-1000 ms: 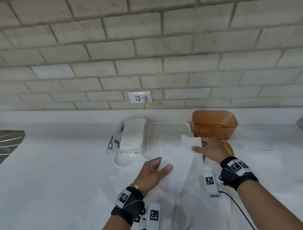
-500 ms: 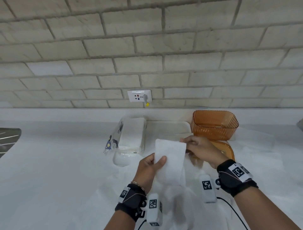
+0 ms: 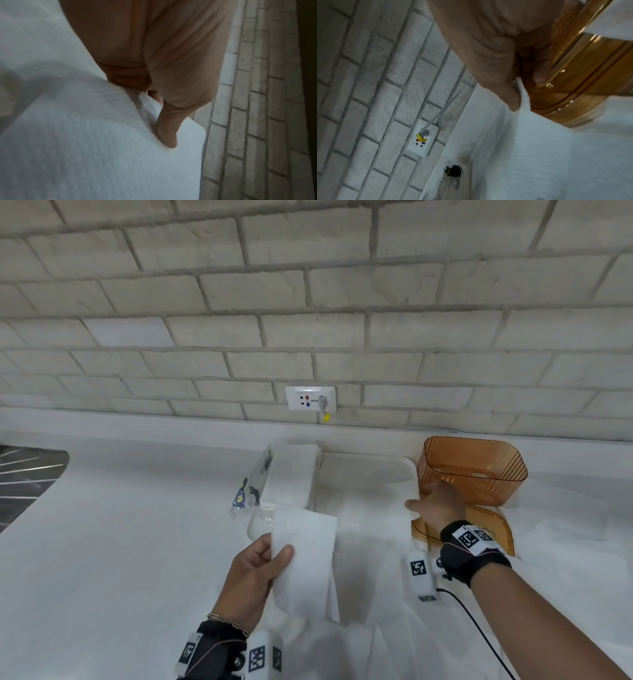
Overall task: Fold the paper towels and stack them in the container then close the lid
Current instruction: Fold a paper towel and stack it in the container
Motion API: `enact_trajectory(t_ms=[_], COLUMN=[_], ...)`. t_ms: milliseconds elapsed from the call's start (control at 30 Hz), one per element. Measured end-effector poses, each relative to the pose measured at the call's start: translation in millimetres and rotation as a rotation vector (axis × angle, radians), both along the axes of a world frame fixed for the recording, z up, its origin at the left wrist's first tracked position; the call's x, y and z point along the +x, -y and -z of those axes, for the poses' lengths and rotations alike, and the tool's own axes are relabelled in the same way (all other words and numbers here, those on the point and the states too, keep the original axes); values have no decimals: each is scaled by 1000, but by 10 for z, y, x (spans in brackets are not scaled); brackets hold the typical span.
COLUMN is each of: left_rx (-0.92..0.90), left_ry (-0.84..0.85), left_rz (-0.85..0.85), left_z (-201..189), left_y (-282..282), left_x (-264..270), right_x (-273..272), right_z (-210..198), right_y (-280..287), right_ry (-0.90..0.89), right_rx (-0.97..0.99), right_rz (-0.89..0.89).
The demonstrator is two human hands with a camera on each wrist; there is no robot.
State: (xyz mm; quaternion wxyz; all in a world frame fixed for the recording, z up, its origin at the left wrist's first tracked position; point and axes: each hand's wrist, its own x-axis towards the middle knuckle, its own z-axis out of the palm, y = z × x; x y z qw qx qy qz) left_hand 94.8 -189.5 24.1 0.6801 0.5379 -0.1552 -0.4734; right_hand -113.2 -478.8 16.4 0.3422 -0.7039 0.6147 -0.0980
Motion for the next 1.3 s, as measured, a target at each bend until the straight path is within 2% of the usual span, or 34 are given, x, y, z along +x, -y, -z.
enact_trajectory(t_ms=[167,300,367,433,533,600,667,733,867,1000,1200,1300], left_rx=[-47,-14,-11,-48,-133,-213,-274,-276,-211,-102,76,121], left_ry=[90,225,349,430,644,702,608,424,189,170,121,63], left_rz=[114,260,349,408,365,328,330,315,231,236,258,247], left_z=[-62,-291,-415,-569,-747,-826,-840,-837,-746,-656,-495,-502], left_y=[2,128,215,315,493,586,625,613,494,290,4,-100], left_x=[63,-23,-77,-154,-225,-238,-266,-346,-495,-608,-776,-912], right_x=[-47,-110,-166,-220,-310,-352,-363,-345,-294,-320,-472,-562], right_z=[-115,-524,-781,-1025,-1374,-1569,-1718,-1763,-1616,-1336,-900,-825], right_y=[-15,-207,-342,-470,-680,-844,-996,-1105,-1243,-1422,-1708,-1809], right_ry=[339,555,586,516,479,490,536,606,722,797,787,819], right_rx=[198,277,233,98,60,61,61,76,51,95,121,170], right_rz=[101,-20,-126,-266,-419,-514,-575,-585,-504,-369,-218,-167])
